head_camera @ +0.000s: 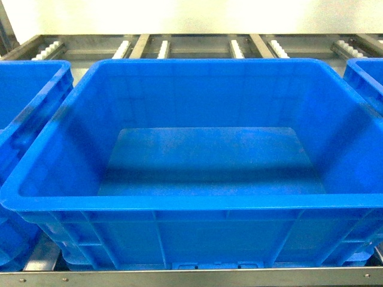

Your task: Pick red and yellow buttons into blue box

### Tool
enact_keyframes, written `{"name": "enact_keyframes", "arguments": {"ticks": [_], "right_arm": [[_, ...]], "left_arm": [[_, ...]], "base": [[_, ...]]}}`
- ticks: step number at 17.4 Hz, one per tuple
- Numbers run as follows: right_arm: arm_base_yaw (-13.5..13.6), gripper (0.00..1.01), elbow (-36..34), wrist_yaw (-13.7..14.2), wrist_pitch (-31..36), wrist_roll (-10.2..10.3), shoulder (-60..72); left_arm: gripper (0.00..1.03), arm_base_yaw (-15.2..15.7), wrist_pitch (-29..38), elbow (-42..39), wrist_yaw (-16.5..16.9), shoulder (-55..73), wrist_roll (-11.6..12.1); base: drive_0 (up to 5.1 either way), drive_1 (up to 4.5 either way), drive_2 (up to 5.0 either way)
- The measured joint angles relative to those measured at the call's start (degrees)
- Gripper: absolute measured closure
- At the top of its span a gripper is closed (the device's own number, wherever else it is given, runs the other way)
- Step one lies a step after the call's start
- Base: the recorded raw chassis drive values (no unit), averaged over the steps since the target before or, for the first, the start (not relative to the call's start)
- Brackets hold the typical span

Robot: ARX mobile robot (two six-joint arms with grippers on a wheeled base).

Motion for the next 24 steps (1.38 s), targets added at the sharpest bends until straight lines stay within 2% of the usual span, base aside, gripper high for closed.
{"name": "enact_keyframes", "arguments": {"ticks": [2, 7, 17, 19, 20, 22, 24], "right_arm": [[0.0, 0.73, 0.0, 0.0, 0.2, 0.0, 0.0], [0.0, 0.73, 0.0, -0.1, 0.4, 0.0, 0.0], [0.0, 0.73, 0.0, -0.3, 0.6, -0.1, 0.2], [0.4, 0.73, 0.3, -1.1, 4.5, -0.3, 3.3], [0.8, 0.73, 4.4, -0.6, 14.3, -1.1, 16.0], [3.5, 0.73, 8.6, -0.5, 22.3, -1.3, 27.0], [5.9, 0.73, 12.9, -3.0, 30.3, -1.6, 39.8]], "left_arm": [[0.78, 0.0, -0.1, 0.0, -0.3, 0.0, 0.0], [0.78, 0.3, 0.1, 0.0, -0.4, -0.1, 0.0], [0.78, 0.3, -0.1, 0.0, -0.4, 0.1, 0.0], [0.78, 0.3, -0.1, 0.0, -0.4, 0.1, 0.0], [0.78, 0.3, -0.1, 0.0, -0.4, 0.1, 0.0], [0.78, 0.3, -0.1, 0.0, -0.4, 0.1, 0.0], [0.78, 0.3, -0.1, 0.0, -0.4, 0.1, 0.0]], "base": [[0.0, 0.0, 0.0], [0.0, 4.32, -4.3], [0.0, 0.0, 0.0], [0.0, 0.0, 0.0], [0.0, 0.0, 0.0], [0.0, 0.0, 0.0], [0.0, 0.0, 0.0]]}}
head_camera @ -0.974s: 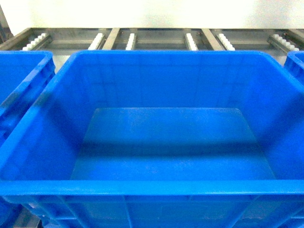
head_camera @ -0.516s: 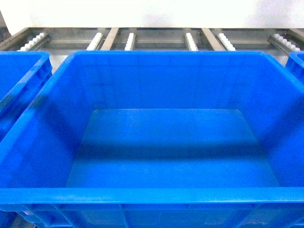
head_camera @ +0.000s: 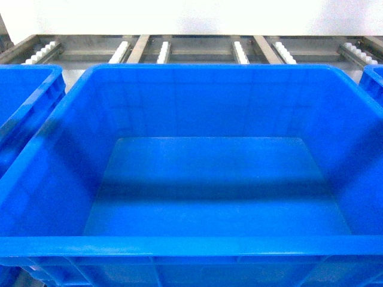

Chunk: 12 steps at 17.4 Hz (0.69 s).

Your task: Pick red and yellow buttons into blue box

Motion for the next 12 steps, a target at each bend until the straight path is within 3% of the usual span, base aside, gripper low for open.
{"name": "enact_keyframes", "arguments": {"ticks": [2, 5, 7, 12], "right_arm": [[1.6, 0.73, 5.5, -3.3, 6.8, -0.1, 15.5], [2.4, 0.73, 9.4, -4.9, 7.8, -0.2, 24.2], [3.1, 0.73, 15.4, -7.0, 6.5, -0.6, 36.3], [3.6, 0.73, 22.9, -10.7, 2.3, -2.6, 49.5]], "left_arm": [[0.78, 0.0, 0.0, 0.0, 0.0, 0.0, 0.0], [0.78, 0.0, 0.0, 0.0, 0.0, 0.0, 0.0], [0.78, 0.0, 0.0, 0.0, 0.0, 0.0, 0.0], [0.78, 0.0, 0.0, 0.0, 0.0, 0.0, 0.0]], "base": [[0.0, 0.0, 0.0], [0.0, 0.0, 0.0], [0.0, 0.0, 0.0], [0.0, 0.0, 0.0]]}}
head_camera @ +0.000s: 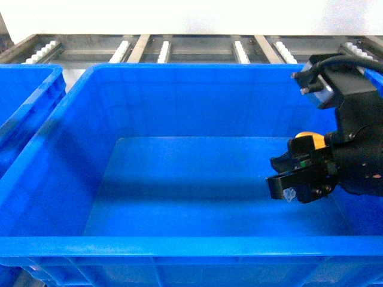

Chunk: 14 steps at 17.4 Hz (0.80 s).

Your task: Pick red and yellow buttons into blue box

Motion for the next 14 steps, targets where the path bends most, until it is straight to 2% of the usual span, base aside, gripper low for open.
{"name": "enact_keyframes", "arguments": {"ticks": [1, 2, 3, 4, 8, 11, 12, 14], "right_arm": [[0.0, 0.73, 0.9, -0.8, -1.2, -0.4, 1.5], [1.1, 0.73, 3.1, -4.3, -5.1, -2.6, 5.1], [1.4, 0.73, 3.3, -4.5, -5.4, -3.8, 7.3], [1.3, 0.58, 3.3, -4.2, -4.3, -4.2, 7.3], [0.4, 0.25, 1.7, -3.1, -2.0, -3.4, 3.8], [-3.4, 0.01, -0.5, -2.9, 0.5, -1.5, -3.0], [-5.2, 0.04, -1.9, -2.8, 1.0, -1.4, -6.8], [-8.5, 0.03, -4.9, -2.7, 2.2, -1.3, -14.0]], "left_arm": [[0.78, 0.0, 0.0, 0.0, 0.0, 0.0, 0.0], [0.78, 0.0, 0.0, 0.0, 0.0, 0.0, 0.0], [0.78, 0.0, 0.0, 0.0, 0.0, 0.0, 0.0], [0.78, 0.0, 0.0, 0.0, 0.0, 0.0, 0.0], [0.78, 0.0, 0.0, 0.0, 0.0, 0.0, 0.0], [0.78, 0.0, 0.0, 0.0, 0.0, 0.0, 0.0], [0.78, 0.0, 0.0, 0.0, 0.0, 0.0, 0.0], [0.78, 0.0, 0.0, 0.0, 0.0, 0.0, 0.0]], "base": [[0.0, 0.0, 0.0], [0.0, 0.0, 0.0], [0.0, 0.0, 0.0], [0.0, 0.0, 0.0], [0.0, 0.0, 0.0], [0.0, 0.0, 0.0], [0.0, 0.0, 0.0], [0.0, 0.0, 0.0]]}}
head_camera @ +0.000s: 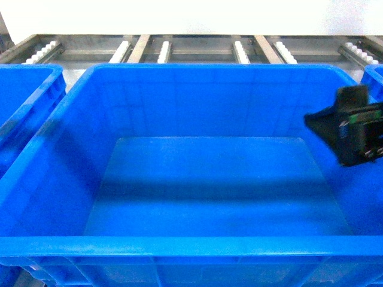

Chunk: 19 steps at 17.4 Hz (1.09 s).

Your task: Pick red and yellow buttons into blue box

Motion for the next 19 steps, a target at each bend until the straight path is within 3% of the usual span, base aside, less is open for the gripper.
{"name": "enact_keyframes", "arguments": {"ticks": [5, 9, 12, 13, 14, 15, 19], "right_arm": [[-9.7, 0.03, -9.3, -1.2, -3.2, 0.2, -19.7], [-12.1, 0.03, -12.1, -1.2, -2.9, 1.2, -24.7], [-19.4, 0.03, -21.1, -1.8, -8.3, 6.5, -43.5], [-19.9, 0.03, -24.3, -2.5, -13.1, 7.1, -50.5], [-18.9, 0.03, -27.8, -2.2, -27.9, 9.1, -67.8], [-16.8, 0.03, -27.8, -0.9, -33.5, 9.9, -73.3], [-16.0, 0.03, -28.7, 2.1, -35.3, 10.1, -74.7]], "left_arm": [[0.78, 0.0, 0.0, 0.0, 0.0, 0.0, 0.0], [0.78, 0.0, 0.0, 0.0, 0.0, 0.0, 0.0], [0.78, 0.0, 0.0, 0.0, 0.0, 0.0, 0.0], [0.78, 0.0, 0.0, 0.0, 0.0, 0.0, 0.0], [0.78, 0.0, 0.0, 0.0, 0.0, 0.0, 0.0], [0.78, 0.0, 0.0, 0.0, 0.0, 0.0, 0.0], [0.78, 0.0, 0.0, 0.0, 0.0, 0.0, 0.0]], "base": [[0.0, 0.0, 0.0], [0.0, 0.0, 0.0], [0.0, 0.0, 0.0], [0.0, 0.0, 0.0], [0.0, 0.0, 0.0], [0.0, 0.0, 0.0], [0.0, 0.0, 0.0]]}}
